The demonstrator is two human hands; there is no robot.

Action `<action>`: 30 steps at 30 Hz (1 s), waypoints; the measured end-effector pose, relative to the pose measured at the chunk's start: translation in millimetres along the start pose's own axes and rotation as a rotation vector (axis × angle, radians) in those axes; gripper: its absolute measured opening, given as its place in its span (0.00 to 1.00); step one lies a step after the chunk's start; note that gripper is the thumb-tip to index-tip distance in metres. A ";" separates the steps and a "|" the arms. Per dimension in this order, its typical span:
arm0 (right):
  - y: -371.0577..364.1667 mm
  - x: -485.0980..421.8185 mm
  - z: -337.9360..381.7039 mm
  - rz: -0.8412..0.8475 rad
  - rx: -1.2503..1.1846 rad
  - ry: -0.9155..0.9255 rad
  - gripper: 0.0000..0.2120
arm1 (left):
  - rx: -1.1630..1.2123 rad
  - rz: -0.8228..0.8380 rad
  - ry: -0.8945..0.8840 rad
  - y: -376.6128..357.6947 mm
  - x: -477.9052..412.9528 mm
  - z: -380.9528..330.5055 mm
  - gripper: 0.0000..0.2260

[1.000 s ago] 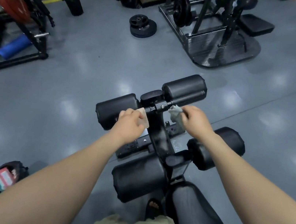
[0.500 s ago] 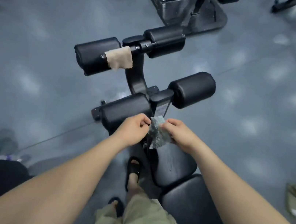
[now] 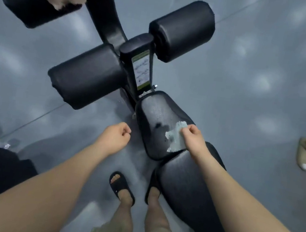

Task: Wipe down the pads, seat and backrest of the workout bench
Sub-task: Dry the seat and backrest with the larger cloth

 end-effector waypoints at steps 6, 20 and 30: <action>10.0 -89.4 6.1 -0.176 0.176 0.224 0.11 | -0.021 0.007 -0.023 -34.4 -62.2 -13.8 0.08; -73.1 -166.8 -65.4 0.018 0.600 0.580 0.12 | -0.253 -0.102 -0.171 -102.9 -181.0 -13.4 0.30; -119.4 -194.9 -19.0 -0.008 0.725 0.852 0.07 | -0.498 -0.168 -0.117 -124.0 -205.6 -10.0 0.49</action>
Point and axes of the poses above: each hand's wrist, its own x-axis away from the middle knuckle, its own y-axis out of the back of the hand, z = x × y, the point moved 9 cm from there along -x, towards the middle knuckle, and after that the axes turned 8 degrees about -x, right-handed, at the moved point
